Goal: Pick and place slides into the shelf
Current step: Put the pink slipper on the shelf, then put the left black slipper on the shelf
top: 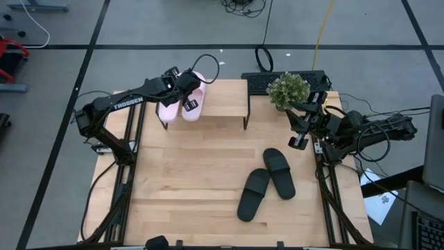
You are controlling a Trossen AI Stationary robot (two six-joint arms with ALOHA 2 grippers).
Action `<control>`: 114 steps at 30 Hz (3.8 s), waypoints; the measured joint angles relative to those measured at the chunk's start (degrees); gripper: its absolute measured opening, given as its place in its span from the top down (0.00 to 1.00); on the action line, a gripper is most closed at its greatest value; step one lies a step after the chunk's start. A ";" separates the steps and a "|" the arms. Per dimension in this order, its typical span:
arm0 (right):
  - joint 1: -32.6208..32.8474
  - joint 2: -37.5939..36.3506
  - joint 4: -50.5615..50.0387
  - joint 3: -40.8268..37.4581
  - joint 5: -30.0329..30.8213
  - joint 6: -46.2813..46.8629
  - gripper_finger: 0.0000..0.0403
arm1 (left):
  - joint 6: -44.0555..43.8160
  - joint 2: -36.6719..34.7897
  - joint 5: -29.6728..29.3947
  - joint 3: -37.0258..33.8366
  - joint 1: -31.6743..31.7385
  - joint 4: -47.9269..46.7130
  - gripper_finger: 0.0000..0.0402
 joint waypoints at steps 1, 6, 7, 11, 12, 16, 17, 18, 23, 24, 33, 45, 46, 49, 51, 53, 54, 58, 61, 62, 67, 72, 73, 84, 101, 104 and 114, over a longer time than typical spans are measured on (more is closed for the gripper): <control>0.00 0.00 0.00 0.00 0.01 0.00 0.74 | 0.00 0.00 0.00 0.00 0.08 0.00 1.00; 0.00 0.00 0.00 0.00 0.00 0.00 0.74 | 0.00 0.00 -0.02 0.00 0.09 -0.04 0.98; 0.00 0.00 0.00 0.00 0.00 0.02 0.74 | 0.02 -0.02 -0.02 -0.02 0.09 -0.05 0.98; 0.00 0.00 0.00 0.00 0.00 0.02 0.74 | 0.00 -0.01 -0.04 -0.02 0.11 -0.14 0.94; 0.00 0.00 0.00 0.00 0.00 0.02 0.74 | -0.03 0.00 -0.07 -0.02 0.11 -0.17 0.93; 0.00 0.00 0.00 0.00 0.00 0.02 0.74 | -0.28 0.00 -0.90 -0.07 0.13 -0.38 0.89; 0.00 0.00 0.00 0.00 0.00 0.03 0.74 | -0.46 0.00 -1.22 -0.09 0.15 -0.45 0.87; 0.00 0.00 0.00 0.00 0.00 0.02 0.74 | -0.50 0.00 -1.41 -0.11 0.15 -0.46 0.86; 0.00 0.00 0.00 0.00 0.00 0.02 0.74 | -0.75 0.02 -1.64 -0.11 0.17 -0.44 0.78; 0.00 0.00 0.00 -0.02 0.00 0.04 0.74 | -1.15 0.02 -1.64 -0.11 0.17 -0.44 0.76; 0.00 0.00 0.00 0.00 0.00 0.04 0.74 | -3.13 0.02 -1.83 -0.11 -0.24 -0.37 0.61; 0.00 0.00 0.00 0.00 -0.01 0.41 0.74 | -2.86 -2.10 -3.75 0.72 -3.56 -0.04 0.48; 0.00 0.00 -0.02 -0.02 -0.07 0.81 0.74 | -2.95 -2.58 -3.76 0.72 -3.66 -0.34 0.47; 0.00 0.00 0.00 0.00 -0.07 1.53 0.74 | -2.95 -4.83 -4.21 0.72 -4.62 -0.16 0.44; 0.00 0.00 -0.03 -0.02 -0.12 1.70 0.74 | -2.95 -6.91 -5.08 0.72 -5.36 -0.22 0.42; 0.00 0.00 -0.12 -0.02 -0.15 2.93 0.74 | -2.99 -8.98 -5.29 0.72 -6.85 -0.14 0.41; 0.00 -0.02 -0.61 -0.02 -0.17 3.73 0.74 | -3.05 -10.26 -5.22 0.72 -7.72 -0.05 0.40; 0.17 -0.02 -8.30 -0.02 -0.17 8.01 0.74 | -4.04 -15.51 -3.05 0.72 -12.81 0.44 0.37; 0.54 0.00 -19.30 -0.02 -0.19 14.78 0.74 | -7.79 -18.73 0.37 0.72 -17.60 1.72 0.37; 0.74 0.01 -23.17 -0.02 -0.09 17.28 0.74 | -9.37 -19.67 2.10 0.72 -19.43 2.29 0.37; 3.48 0.02 -38.72 -0.04 2.68 28.44 0.74 | -15.69 -21.21 8.90 0.72 -29.21 6.08 0.36; 7.11 -0.02 -52.51 -0.04 2.64 35.84 0.74 | -18.51 -18.53 8.37 0.74 -38.70 8.84 0.36; 7.77 -0.02 -56.13 -0.04 2.60 37.63 0.74 | -19.12 -17.60 7.84 0.72 -40.29 9.18 0.36; 15.41 0.00 -83.90 -0.04 -5.25 52.06 0.74 | -19.43 -2.04 7.60 0.72 -48.20 18.89 0.36; 16.41 0.00 -84.35 -0.04 -6.04 52.79 0.74 | -9.92 14.04 18.74 0.72 -48.02 34.35 0.36; 16.30 0.00 -83.24 -0.04 -3.69 52.80 0.74 | -8.46 16.72 20.23 0.72 -48.02 34.59 0.37; 15.06 0.03 -75.06 -0.04 -0.39 52.65 0.74 | -9.49 24.12 18.15 0.72 -49.57 40.51 0.37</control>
